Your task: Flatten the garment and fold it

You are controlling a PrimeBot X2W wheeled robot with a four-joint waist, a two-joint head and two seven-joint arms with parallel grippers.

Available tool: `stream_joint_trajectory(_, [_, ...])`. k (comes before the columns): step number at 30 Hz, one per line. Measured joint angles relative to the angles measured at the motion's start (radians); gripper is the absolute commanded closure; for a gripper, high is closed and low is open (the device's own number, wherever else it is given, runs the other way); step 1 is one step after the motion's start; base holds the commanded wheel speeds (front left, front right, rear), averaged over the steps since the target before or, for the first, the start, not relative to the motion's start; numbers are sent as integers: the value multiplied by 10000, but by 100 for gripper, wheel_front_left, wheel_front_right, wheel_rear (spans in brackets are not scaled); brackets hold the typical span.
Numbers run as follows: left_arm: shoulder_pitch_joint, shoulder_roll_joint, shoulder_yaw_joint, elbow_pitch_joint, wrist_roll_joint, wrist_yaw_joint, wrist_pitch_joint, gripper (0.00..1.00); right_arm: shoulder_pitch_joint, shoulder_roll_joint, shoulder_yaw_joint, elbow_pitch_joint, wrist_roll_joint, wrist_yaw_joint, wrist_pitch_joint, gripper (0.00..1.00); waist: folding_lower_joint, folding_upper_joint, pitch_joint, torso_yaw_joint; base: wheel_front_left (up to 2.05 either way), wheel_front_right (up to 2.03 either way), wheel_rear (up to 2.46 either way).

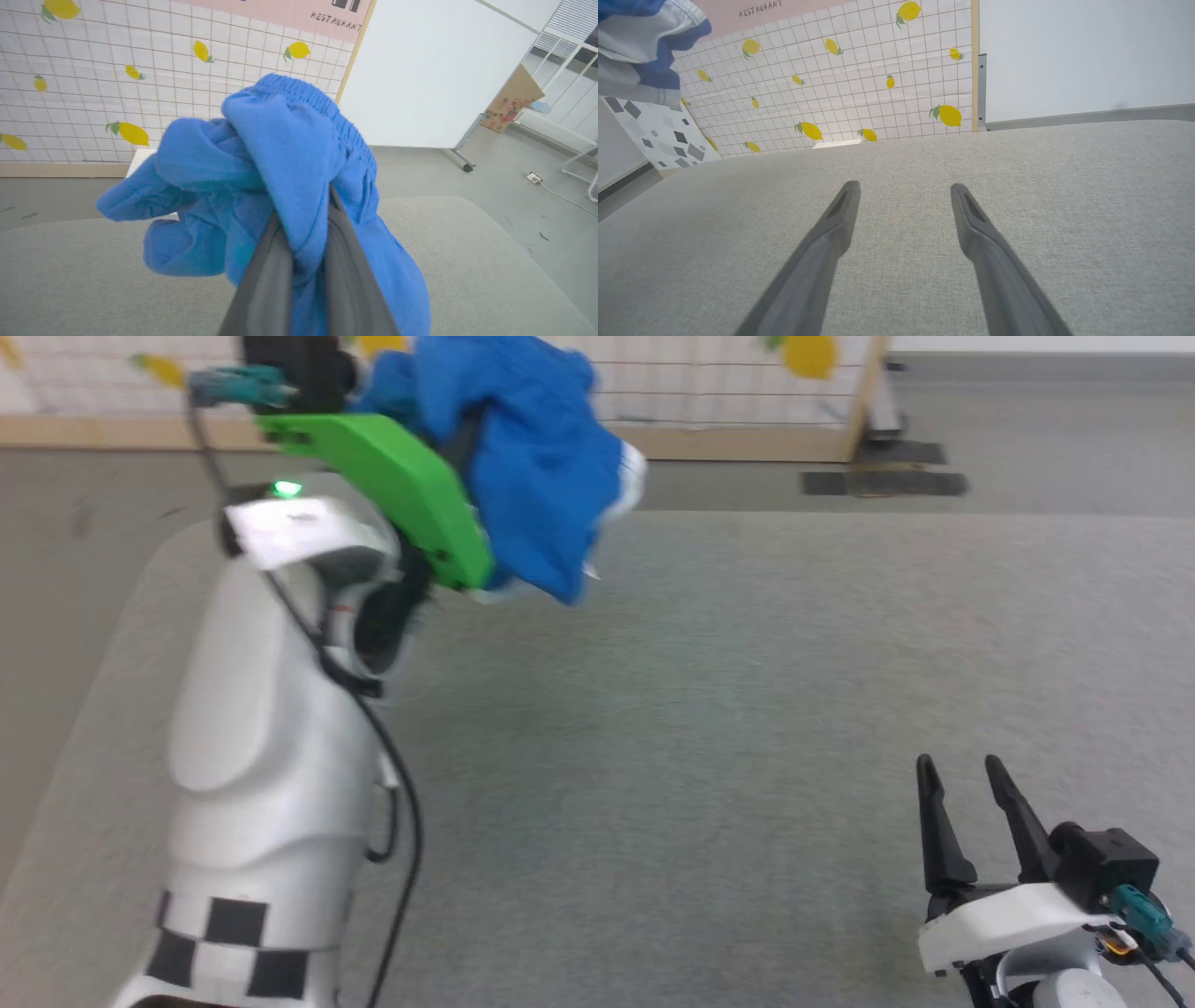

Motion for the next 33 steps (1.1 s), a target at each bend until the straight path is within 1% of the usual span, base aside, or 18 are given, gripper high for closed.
stream_joint_trajectory(4, [301, -226, -531, 159, -119, -27, 138, 100, 18, -4, -128, -69, -2, 0, -2, 0, 0, 0, 2, -601, 0, 0, 0])
stream_joint_trajectory(9, [1147, -307, -1413, 769, -121, -71, 284, 100, 35, -10, -263, -150, 2, 0, -4, 0, 0, 0, 71, -1300, 0, 0, 0])
stream_joint_trajectory(12, [1677, -347, -1998, 1243, -163, -119, 391, 100, 73, -8, -288, -190, 4, 0, -4, 0, 0, 0, 146, -1599, 0, 0, 0])
stream_joint_trajectory(17, [2412, -391, -2936, 2075, -349, -211, 581, 100, 79, -6, -278, -244, 8, 0, -6, 0, 0, 0, 343, -1831, 0, 0, 0])
stream_joint_trajectory(22, [2845, -401, -3476, 2525, -796, -244, 673, 100, 79, -10, -259, -247, 48, 0, -8, 0, 0, 0, 386, -1813, 0, 0, 0])
stream_joint_trajectory(23, [2896, -401, -3515, 2539, -976, -228, 667, 68, 79, -8, -240, -249, 54, 0, -6, 0, 0, 0, 381, -1780, 0, 0, 0])
stream_joint_trajectory(24, [2919, -399, -3536, 2518, -1220, -190, 633, 0, 79, -6, -234, -251, 56, 0, -6, 0, 0, 0, 378, -1752, 0, 0, 0])
stream_joint_trajectory(29, [2843, -408, -3568, 2121, -1942, 119, 257, 0, 99, -6, -247, -247, 73, 0, -8, 0, 0, 0, 320, -1493, 0, 0, 0])
stream_joint_trajectory(33, [2606, -410, -3104, 1599, -2393, 295, -213, 0, 132, -8, -272, -242, 77, 0, -8, 0, 0, 0, 205, -1237, 0, 0, 0])
